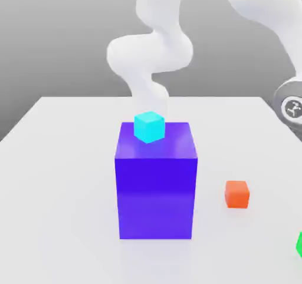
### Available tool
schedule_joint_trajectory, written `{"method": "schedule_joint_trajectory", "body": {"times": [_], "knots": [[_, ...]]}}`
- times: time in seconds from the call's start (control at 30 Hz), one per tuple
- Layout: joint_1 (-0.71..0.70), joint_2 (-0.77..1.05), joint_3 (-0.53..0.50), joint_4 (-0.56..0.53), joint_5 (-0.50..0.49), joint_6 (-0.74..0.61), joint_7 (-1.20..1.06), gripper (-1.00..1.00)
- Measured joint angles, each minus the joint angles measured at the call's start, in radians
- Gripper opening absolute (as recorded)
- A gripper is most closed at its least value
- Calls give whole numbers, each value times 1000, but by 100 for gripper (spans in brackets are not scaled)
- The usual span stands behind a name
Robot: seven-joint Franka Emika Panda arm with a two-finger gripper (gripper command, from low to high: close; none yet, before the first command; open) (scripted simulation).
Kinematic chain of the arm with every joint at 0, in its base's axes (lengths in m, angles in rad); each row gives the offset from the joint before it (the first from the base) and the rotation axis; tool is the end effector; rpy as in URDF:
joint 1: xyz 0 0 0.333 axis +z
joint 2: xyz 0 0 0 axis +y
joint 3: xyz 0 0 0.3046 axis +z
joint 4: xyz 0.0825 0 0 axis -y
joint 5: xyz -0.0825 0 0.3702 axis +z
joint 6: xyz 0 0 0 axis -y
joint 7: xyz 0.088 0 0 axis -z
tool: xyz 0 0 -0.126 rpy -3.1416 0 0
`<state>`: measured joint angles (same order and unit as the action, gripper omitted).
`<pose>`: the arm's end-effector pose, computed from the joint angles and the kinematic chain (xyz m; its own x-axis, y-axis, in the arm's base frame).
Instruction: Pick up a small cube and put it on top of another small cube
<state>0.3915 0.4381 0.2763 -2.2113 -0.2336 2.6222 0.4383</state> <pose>0.4173 0.3407 0.1674 0.9178 0.3971 -0.0009 0.3971 -0.9178 -0.0006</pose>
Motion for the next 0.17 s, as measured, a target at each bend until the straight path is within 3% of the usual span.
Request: {"method": "schedule_joint_trajectory", "body": {"times": [0.17], "knots": [[0, 0, 0, 0, 0, 0, 0, 100]]}}
